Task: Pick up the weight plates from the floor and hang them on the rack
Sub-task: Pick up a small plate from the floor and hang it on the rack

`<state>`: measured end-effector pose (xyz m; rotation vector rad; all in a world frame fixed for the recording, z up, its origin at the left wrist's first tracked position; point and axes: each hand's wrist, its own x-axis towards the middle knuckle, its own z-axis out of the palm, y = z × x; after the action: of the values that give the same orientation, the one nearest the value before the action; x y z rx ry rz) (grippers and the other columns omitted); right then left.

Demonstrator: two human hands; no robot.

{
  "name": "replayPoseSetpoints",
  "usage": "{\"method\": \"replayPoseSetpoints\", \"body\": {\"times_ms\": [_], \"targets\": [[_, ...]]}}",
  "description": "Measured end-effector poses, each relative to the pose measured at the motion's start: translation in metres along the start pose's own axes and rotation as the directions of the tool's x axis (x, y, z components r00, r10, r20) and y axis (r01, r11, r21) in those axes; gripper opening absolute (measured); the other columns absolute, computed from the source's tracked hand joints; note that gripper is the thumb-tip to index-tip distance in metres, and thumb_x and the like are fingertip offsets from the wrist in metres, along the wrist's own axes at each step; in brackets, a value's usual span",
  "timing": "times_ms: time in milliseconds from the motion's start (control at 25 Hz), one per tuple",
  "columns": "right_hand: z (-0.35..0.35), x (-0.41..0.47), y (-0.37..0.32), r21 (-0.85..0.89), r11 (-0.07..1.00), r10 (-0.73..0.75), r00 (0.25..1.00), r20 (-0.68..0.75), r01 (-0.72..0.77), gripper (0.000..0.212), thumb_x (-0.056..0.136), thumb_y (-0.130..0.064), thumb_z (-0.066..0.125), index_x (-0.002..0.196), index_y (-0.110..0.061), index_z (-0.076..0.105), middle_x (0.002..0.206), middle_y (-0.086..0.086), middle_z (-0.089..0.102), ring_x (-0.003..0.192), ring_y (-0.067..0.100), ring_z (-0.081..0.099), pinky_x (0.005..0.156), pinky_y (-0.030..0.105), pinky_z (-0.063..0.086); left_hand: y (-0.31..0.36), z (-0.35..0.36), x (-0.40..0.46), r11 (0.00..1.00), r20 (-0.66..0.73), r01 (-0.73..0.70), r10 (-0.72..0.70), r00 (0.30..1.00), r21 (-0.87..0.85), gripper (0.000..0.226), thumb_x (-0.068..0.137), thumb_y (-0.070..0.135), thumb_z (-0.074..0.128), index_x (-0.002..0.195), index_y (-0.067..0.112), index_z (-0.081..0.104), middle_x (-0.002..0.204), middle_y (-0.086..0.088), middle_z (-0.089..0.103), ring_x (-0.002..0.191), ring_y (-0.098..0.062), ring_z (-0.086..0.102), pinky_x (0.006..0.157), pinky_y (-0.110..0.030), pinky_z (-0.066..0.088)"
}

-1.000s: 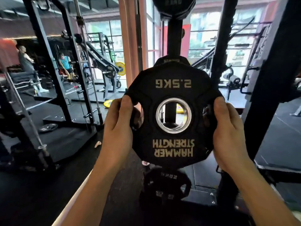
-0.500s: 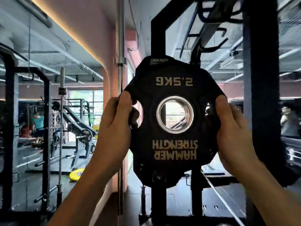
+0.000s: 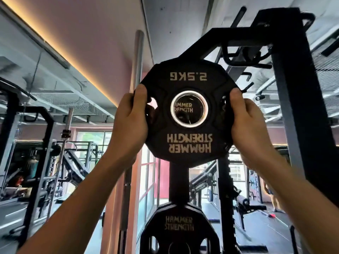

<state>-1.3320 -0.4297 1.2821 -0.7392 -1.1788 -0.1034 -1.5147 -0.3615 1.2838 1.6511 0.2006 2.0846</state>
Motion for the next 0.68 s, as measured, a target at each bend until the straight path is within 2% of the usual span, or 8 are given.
{"method": "replayPoseSetpoints", "body": {"times_ms": [120,240,360,440,560,680], "targets": [[0.011,0.021,0.017,-0.046,0.999,-0.012,1.0,-0.003,0.012,0.057,0.092,-0.067,0.04,0.098,-0.013,0.06,0.102,0.017,0.068,0.096,0.033,0.066,0.089,0.056,0.053,-0.02,0.004,0.021,0.997,-0.01,-0.023,0.024,1.0,0.077,0.04,0.101,0.052,0.037,0.088,0.02,0.057,0.067,0.012,0.061,0.058,-0.003,0.055,0.057,-0.017,0.045],[0.019,0.037,0.037,-0.146,0.989,-0.027,1.0,0.0,0.027,0.056,0.089,-0.071,0.035,0.094,-0.021,0.058,0.096,0.005,0.067,0.093,0.024,0.065,0.091,0.053,0.051,-0.043,0.008,0.038,0.988,-0.011,-0.005,0.007,1.0,0.157,0.041,0.1,0.056,0.034,0.094,0.024,0.059,0.09,0.003,0.067,0.08,-0.01,0.064,0.075,-0.031,0.05],[0.026,0.051,0.055,-0.173,0.985,-0.015,1.0,-0.01,0.013,0.051,0.097,-0.062,0.035,0.097,-0.016,0.059,0.093,0.002,0.066,0.094,0.022,0.064,0.089,0.047,0.051,-0.064,0.013,0.05,0.987,0.009,0.024,-0.025,1.0,0.16,0.047,0.101,0.055,0.034,0.103,0.016,0.062,0.091,-0.001,0.068,0.087,-0.017,0.066,0.073,-0.032,0.049],[0.029,0.057,0.066,-0.18,0.984,0.008,1.0,-0.013,-0.01,0.052,0.099,-0.059,0.034,0.1,-0.014,0.059,0.093,0.001,0.065,0.094,0.02,0.064,0.087,0.042,0.051,-0.077,0.017,0.056,0.982,0.02,0.038,-0.042,0.999,0.183,0.051,0.101,0.055,0.034,0.107,0.013,0.062,0.093,-0.001,0.067,0.089,-0.017,0.064,0.072,-0.031,0.046],[0.032,0.064,0.081,-0.207,0.978,0.0,1.0,-0.012,-0.003,0.053,0.099,-0.059,0.032,0.102,-0.014,0.058,0.094,0.0,0.065,0.092,0.017,0.063,0.088,0.042,0.05,-0.091,0.019,0.065,0.977,0.052,0.025,-0.037,0.998,0.213,0.052,0.1,0.057,0.034,0.109,0.013,0.06,0.097,-0.001,0.066,0.09,-0.015,0.062,0.073,-0.032,0.044],[0.034,0.069,0.093,-0.206,0.978,0.012,1.0,-0.005,-0.012,0.053,0.099,-0.059,0.032,0.105,-0.014,0.057,0.096,-0.001,0.064,0.094,0.017,0.063,0.086,0.039,0.05,-0.102,0.019,0.074,0.976,0.066,0.014,-0.029,0.997,0.216,0.05,0.099,0.058,0.037,0.108,0.014,0.058,0.1,-0.003,0.066,0.094,-0.017,0.062,0.08,-0.037,0.047]]}}
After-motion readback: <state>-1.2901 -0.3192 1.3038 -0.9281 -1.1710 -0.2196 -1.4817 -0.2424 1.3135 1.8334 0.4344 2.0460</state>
